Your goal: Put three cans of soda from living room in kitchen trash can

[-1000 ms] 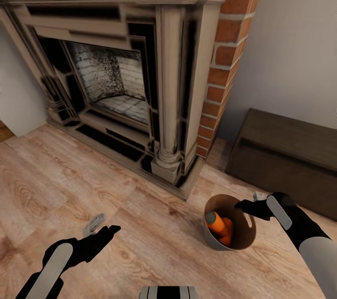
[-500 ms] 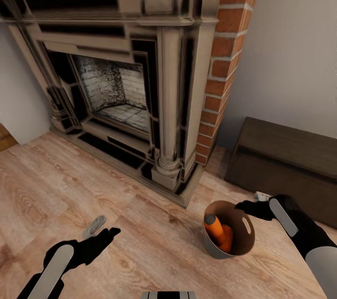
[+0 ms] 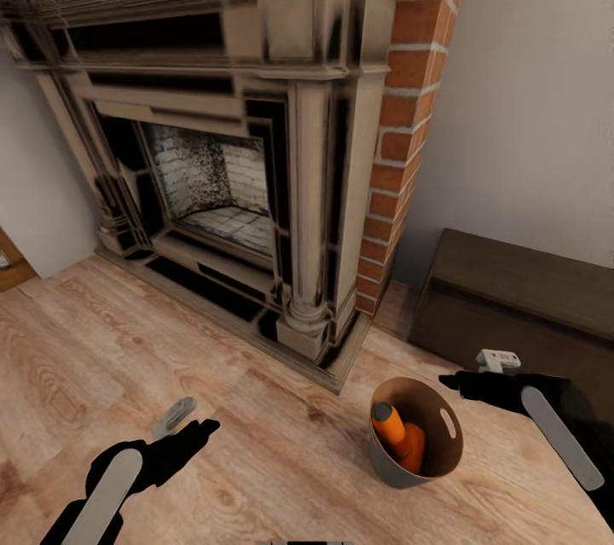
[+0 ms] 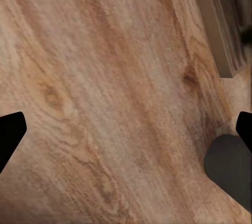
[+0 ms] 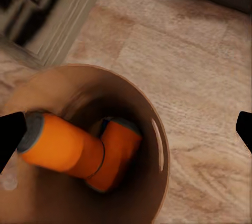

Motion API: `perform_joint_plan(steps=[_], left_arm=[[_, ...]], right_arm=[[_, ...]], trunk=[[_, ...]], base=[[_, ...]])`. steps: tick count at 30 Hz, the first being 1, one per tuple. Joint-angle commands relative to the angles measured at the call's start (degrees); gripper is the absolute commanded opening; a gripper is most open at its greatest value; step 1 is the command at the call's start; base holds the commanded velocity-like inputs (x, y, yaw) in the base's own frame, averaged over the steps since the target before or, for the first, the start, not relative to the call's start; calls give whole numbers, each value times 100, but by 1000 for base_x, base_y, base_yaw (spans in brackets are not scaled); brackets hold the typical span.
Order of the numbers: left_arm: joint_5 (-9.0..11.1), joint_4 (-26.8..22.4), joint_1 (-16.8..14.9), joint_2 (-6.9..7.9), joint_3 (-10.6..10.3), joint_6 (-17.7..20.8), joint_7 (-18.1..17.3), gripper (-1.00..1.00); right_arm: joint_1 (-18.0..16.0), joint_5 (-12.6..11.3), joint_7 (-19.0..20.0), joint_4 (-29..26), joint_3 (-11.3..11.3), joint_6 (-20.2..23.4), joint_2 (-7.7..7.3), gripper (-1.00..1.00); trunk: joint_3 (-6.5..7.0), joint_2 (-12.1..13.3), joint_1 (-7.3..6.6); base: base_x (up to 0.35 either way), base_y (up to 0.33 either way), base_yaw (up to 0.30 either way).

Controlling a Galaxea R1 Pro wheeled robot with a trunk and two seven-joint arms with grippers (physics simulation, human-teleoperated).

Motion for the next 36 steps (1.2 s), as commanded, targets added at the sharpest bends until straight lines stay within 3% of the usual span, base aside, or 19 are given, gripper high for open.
perform_joint_plan(steps=[1,6,11,14,17,18,20,21,23,26,30,36], left_arm=[[-1,5,0,-8,0,-5,0,100],[-2,14,0,-64,-7,-12,0,100],[-71,14,0,-75,-7,-33,0,100],[-654,14,0,-292,-236,-49,12,100],[-970,14,0,-407,-304,-54,15,100],[-1055,14,0,-435,-303,-55,13,100],[-1109,14,0,-452,-299,-56,11,100],[-1156,14,0,-467,-294,-56,10,100],[-1179,17,0,-475,-287,-57,9,100],[-1191,47,0,-480,-278,-57,9,100],[-1194,88,0,-482,-274,-57,9,100],[-1197,121,0,-483,-272,-58,9,100]], right_arm=[[16,-3,0,-96,0,10,-7,100],[218,11,-7,-656,-3,373,-25,100],[307,10,-2,-735,-8,407,-33,100],[727,14,50,-1121,-203,267,-36,100],[946,16,90,-1338,-422,-17,-36,100],[1055,16,172,-1397,-593,-194,-37,100],[1140,16,333,-1436,-808,-372,-37,100],[1231,31,697,-1470,-1156,-582,-37,100],[1281,52,1007,-1487,-1426,-700,-37,100],[1313,96,1207,-1498,-1633,-799,-32,100],[1331,179,1274,-1502,-1726,-984,-16,100],[1344,706,1315,-1498,-1786,-1193,46,100]], trunk=[[23,2,-2],[134,8,-15],[244,15,-28],[311,19,-36],[377,23,-44],[399,24,-46],[444,27,-51],[466,28,-54],[510,31,-59],[577,35,-67],[665,41,-77],[798,49,-92]], base=[[0,0,0],[0,0,0],[0,0,0],[0,0,0],[0,0,0],[0,0,0],[0,0,0],[0,0,0],[0,0,0],[0,0,0],[0,0,0],[0,0,0]])
